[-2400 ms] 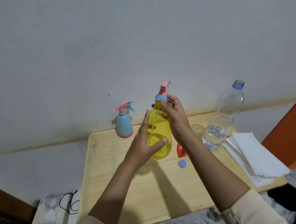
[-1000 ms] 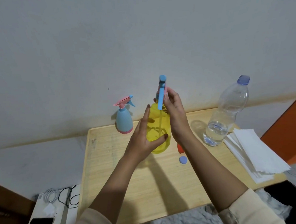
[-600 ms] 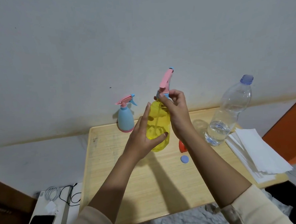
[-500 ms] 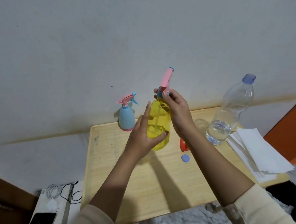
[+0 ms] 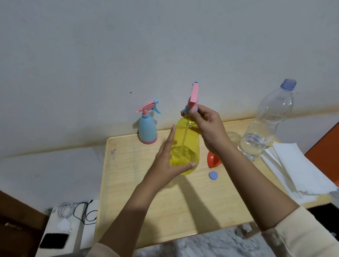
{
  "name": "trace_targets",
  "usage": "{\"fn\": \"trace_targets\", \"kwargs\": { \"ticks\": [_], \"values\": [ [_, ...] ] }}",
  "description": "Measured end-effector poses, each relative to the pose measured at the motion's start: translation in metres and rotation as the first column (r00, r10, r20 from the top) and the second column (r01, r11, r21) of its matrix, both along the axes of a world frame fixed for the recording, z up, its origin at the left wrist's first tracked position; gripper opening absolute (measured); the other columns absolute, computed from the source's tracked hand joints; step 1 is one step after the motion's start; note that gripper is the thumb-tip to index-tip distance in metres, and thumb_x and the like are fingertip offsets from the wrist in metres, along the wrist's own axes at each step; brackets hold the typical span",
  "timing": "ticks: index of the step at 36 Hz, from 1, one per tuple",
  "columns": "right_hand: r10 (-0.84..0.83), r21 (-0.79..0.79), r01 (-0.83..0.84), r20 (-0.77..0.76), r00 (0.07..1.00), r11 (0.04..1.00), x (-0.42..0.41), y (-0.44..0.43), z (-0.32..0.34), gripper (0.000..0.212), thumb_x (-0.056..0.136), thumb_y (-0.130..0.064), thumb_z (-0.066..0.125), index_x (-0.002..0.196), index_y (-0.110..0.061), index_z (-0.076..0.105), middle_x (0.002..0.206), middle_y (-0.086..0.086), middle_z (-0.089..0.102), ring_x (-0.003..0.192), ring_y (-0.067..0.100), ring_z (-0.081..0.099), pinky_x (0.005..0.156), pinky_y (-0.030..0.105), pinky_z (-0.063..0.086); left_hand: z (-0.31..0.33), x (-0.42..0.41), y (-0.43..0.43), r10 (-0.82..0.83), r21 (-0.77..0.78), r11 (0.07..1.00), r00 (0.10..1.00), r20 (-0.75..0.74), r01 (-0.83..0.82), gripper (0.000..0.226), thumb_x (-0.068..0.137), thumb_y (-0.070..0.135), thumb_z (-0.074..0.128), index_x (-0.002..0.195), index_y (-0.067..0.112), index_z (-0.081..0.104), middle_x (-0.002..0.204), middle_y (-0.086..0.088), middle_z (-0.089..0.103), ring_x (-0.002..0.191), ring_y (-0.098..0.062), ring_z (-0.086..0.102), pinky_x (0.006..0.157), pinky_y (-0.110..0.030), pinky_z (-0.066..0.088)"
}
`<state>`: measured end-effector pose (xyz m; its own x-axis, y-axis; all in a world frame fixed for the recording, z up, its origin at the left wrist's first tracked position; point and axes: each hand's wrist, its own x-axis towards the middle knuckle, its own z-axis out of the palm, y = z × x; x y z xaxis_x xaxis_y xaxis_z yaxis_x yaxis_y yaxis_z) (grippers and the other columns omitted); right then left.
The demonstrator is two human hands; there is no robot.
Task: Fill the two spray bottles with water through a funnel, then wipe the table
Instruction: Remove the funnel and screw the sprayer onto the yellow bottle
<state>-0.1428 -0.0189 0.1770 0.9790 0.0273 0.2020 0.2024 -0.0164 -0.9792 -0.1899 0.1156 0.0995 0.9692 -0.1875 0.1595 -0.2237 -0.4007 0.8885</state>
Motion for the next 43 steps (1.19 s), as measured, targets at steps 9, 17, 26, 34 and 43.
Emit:
{"fn": "trace_targets", "kwargs": {
  "ticks": [9, 17, 26, 34, 43],
  "values": [
    [-0.155, -0.179, 0.160, 0.044, 0.987, 0.971, -0.024, 0.006, -0.016, 0.015, 0.093, -0.014, 0.051, 0.091, -0.016, 0.066, 0.084, -0.001, 0.066, 0.074, 0.003, 0.056, 0.064, 0.012, 0.039, -0.009, -0.044, -0.036, 0.204, 0.003, 0.979, 0.978, 0.037, -0.205, 0.106, 0.076, 0.035, 0.076, 0.132, 0.062, -0.009, 0.123, 0.017, 0.035, 0.111, 0.003, 0.038, 0.081, -0.011, 0.032],
    [-0.089, -0.234, 0.092, 0.025, 0.996, 0.968, -0.061, -0.013, -0.034, 0.016, 0.093, -0.025, 0.053, 0.104, -0.012, 0.052, 0.102, 0.001, 0.055, 0.095, 0.013, 0.050, 0.082, 0.023, 0.037, -0.024, -0.088, -0.056, 0.274, 0.005, 0.962, 0.961, 0.015, -0.275, 0.105, 0.074, 0.037, 0.077, 0.131, 0.069, -0.005, 0.141, 0.011, 0.034, 0.131, -0.003, 0.035, 0.103, -0.025, 0.036],
    [0.024, -0.241, -0.046, -0.092, 0.995, 0.969, -0.071, -0.023, -0.051, 0.029, 0.087, -0.032, 0.064, 0.098, -0.011, 0.047, 0.087, -0.003, 0.055, 0.065, 0.013, 0.056, 0.068, 0.032, 0.046, -0.061, -0.147, -0.082, 0.342, -0.008, 0.939, 0.938, -0.058, -0.343, 0.103, 0.065, 0.050, 0.073, 0.139, 0.062, 0.003, 0.129, 0.024, 0.037, 0.118, 0.014, 0.038, 0.098, -0.013, 0.033],
    [0.019, -0.263, -0.058, -0.148, 0.989, 0.963, -0.094, -0.013, -0.096, 0.018, 0.087, -0.001, 0.048, 0.103, -0.010, 0.043, 0.100, 0.002, 0.054, 0.086, 0.018, 0.051, 0.066, 0.009, 0.041, -0.065, -0.167, -0.041, 0.140, 0.156, 0.984, 0.927, -0.348, -0.090, 0.091, 0.071, 0.055, 0.066, 0.145, 0.044, 0.015, 0.142, 0.006, 0.036, 0.123, 0.002, 0.034, 0.094, -0.009, 0.027],
    [0.047, -0.351, -0.101, -0.161, 0.986, 0.931, -0.127, 0.006, -0.115, 0.003, 0.078, -0.012, 0.048, 0.080, -0.010, 0.047, 0.078, 0.007, 0.050, 0.071, 0.022, 0.045, 0.062, 0.030, 0.033, -0.066, -0.150, 0.037, 0.265, 0.552, 0.808, 0.710, -0.653, 0.205, 0.069, 0.092, 0.045, 0.055, 0.145, 0.009, 0.029, 0.150, -0.012, 0.032, 0.133, -0.027, 0.038, 0.101, -0.034, 0.037]
  ]
}}
